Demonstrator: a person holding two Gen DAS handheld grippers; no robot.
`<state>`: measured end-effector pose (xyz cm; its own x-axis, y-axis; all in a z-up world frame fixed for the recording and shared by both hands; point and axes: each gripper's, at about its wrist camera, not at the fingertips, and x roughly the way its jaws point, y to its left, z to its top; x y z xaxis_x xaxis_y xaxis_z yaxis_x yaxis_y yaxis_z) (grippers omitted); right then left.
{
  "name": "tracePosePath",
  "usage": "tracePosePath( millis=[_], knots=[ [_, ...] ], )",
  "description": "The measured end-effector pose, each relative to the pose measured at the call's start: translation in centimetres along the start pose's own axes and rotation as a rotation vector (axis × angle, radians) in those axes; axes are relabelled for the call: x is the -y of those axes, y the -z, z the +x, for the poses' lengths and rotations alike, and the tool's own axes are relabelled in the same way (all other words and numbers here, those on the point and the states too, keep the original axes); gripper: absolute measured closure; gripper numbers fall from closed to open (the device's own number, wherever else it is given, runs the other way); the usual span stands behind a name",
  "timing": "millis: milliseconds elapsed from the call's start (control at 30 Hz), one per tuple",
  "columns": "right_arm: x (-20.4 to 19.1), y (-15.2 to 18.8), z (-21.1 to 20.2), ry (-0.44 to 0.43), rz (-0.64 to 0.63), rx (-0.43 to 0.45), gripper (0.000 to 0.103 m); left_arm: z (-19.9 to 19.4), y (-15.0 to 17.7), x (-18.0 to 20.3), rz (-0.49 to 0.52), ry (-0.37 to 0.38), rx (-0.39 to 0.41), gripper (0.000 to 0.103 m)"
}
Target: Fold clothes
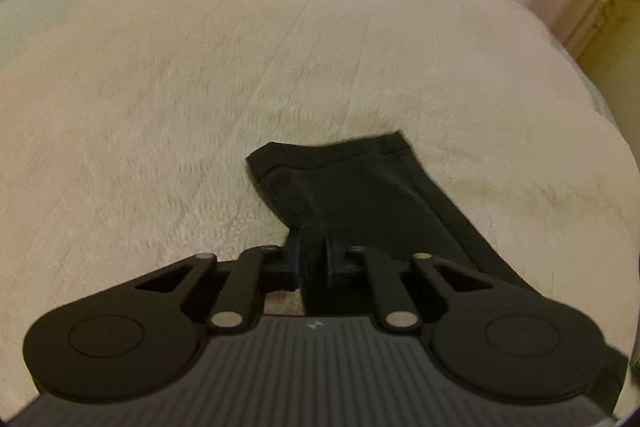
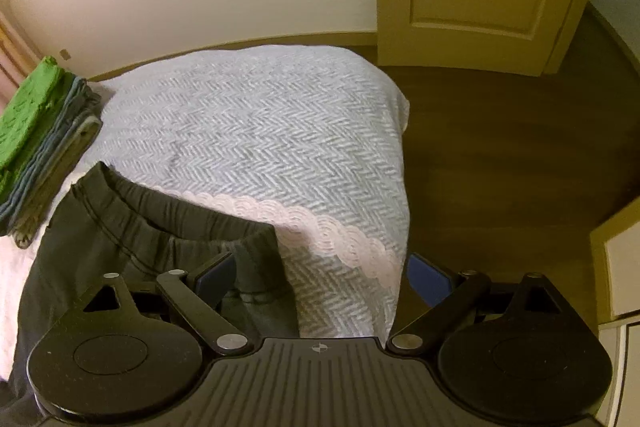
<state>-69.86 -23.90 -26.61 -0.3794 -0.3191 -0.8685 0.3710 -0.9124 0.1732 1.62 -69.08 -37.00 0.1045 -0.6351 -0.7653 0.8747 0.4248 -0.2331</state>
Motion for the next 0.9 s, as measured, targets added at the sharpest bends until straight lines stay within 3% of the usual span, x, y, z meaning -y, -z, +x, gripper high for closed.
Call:
tracePosePath(
  millis=[133,200,333,400,467,667,833,867,900],
  knots=[
    [-1.3,0.0,-0.1,-0.02,-0.021,0.013,0.008,-8.2,1.1,-4.4,-0.016,-0.031,0.23,0.096],
    [-2.0,0.0,-0.2,-0.03,-0.032,0.02,0.008,-11.6,2.7,-7.9,-0.018,-0.048,0.282,0.093],
    [-3.3,0.0,-0.1,-0.051,-0.057,0.029,0.008,-11.4,8.5,-12.3,0.032,-0.175,0.148,0.088],
    [-4.2,0.0,0.6,-0.07,-0.087,0.016,0.008,-10.9,11.0,-13.2,0.024,-0.213,0.091,0.07],
    [-4.9,-0.3,0.9,-0.1,-0.131,0.015,0.008,-12.8,11.4,-12.4,-0.008,-0.195,0.096,0.065],
    [-6.4,-2.2,1.7,-0.211,-0.289,0.041,0.008,-18.4,12.6,-9.9,-0.104,-0.144,0.109,0.071],
    [-7.9,-4.5,5.1,-0.427,-0.36,-0.044,0.009,-23.1,13.7,-7.8,-0.183,-0.1,0.121,0.071],
    [-8.5,-5.1,6.1,-0.481,-0.38,-0.068,0.014,-24.0,13.9,-7.4,-0.199,-0.092,0.123,0.071],
    [-9.2,-5.7,7.2,-0.533,-0.403,-0.093,0.032,-25.0,14.1,-7.0,-0.215,-0.083,0.125,0.071]
  ],
)
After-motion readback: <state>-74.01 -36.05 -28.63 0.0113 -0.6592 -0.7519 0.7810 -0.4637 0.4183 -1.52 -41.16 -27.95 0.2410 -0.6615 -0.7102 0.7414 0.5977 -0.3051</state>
